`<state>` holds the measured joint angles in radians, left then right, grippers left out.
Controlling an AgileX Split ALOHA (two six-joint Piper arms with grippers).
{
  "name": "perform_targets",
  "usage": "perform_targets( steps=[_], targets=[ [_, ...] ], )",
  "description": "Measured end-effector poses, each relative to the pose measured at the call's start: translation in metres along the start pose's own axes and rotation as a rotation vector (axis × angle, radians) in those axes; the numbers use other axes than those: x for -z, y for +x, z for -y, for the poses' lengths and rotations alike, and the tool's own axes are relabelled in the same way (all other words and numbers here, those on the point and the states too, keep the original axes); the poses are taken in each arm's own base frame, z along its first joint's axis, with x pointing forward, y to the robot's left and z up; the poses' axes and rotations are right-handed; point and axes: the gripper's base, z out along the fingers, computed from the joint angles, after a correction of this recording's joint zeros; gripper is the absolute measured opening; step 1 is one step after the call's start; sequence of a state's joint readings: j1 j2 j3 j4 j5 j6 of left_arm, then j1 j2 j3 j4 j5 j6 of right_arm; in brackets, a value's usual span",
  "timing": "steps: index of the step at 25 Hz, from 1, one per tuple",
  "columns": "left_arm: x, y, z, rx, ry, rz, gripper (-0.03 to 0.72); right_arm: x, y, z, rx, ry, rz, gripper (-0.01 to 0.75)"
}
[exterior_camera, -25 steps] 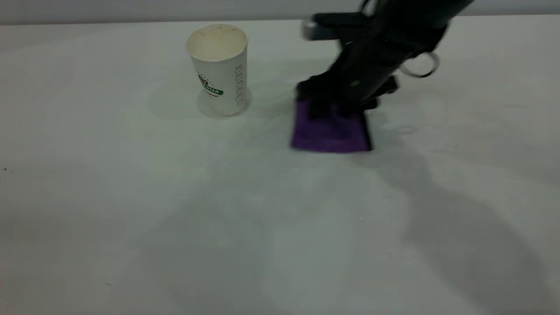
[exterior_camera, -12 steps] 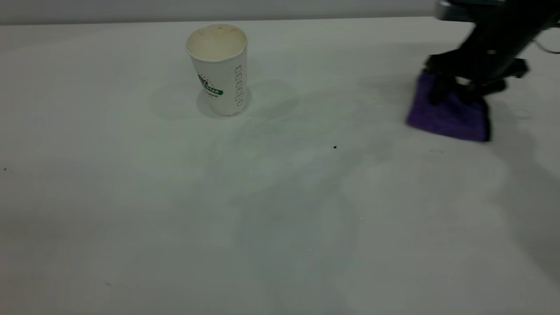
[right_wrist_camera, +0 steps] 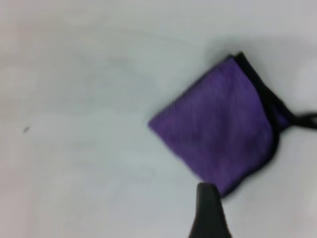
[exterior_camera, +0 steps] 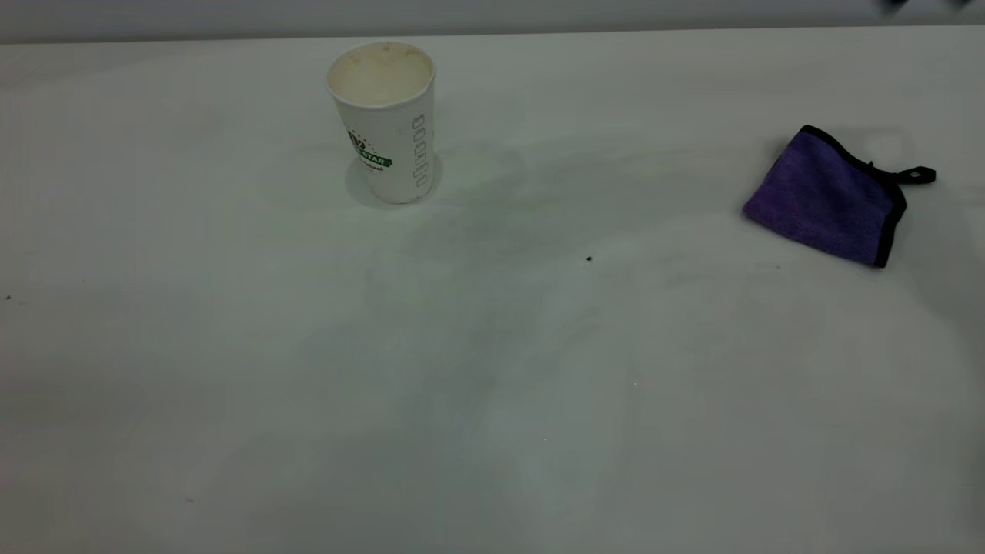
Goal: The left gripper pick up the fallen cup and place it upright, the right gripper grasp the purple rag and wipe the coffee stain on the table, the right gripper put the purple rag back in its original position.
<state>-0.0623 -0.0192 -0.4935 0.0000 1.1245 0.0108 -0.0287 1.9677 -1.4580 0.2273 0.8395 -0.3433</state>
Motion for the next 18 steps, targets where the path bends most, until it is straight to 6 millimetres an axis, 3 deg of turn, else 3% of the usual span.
perform_targets(
  steps=[6, 10, 14, 18],
  targets=[
    [0.000, 0.000, 0.000, 0.000, 0.000, 0.000, 0.238, 0.132, 0.029, -0.027, 0.003, 0.015, 0.003, 0.588],
    [0.000, 0.000, 0.000, 0.000, 0.000, 0.000, 0.238, 0.195, 0.058, -0.043, -0.029, 0.037, 0.103, 0.588],
    [0.000, 0.000, 0.000, 0.000, 0.000, 0.000, 0.238, 0.233, 0.104, -0.059, -0.054, 0.047, 0.189, 0.588],
    [0.000, 0.000, 0.000, 0.000, 0.000, 0.000, 0.238, 0.241, 0.159, -0.069, -0.060, 0.064, 0.202, 0.588]
  ],
)
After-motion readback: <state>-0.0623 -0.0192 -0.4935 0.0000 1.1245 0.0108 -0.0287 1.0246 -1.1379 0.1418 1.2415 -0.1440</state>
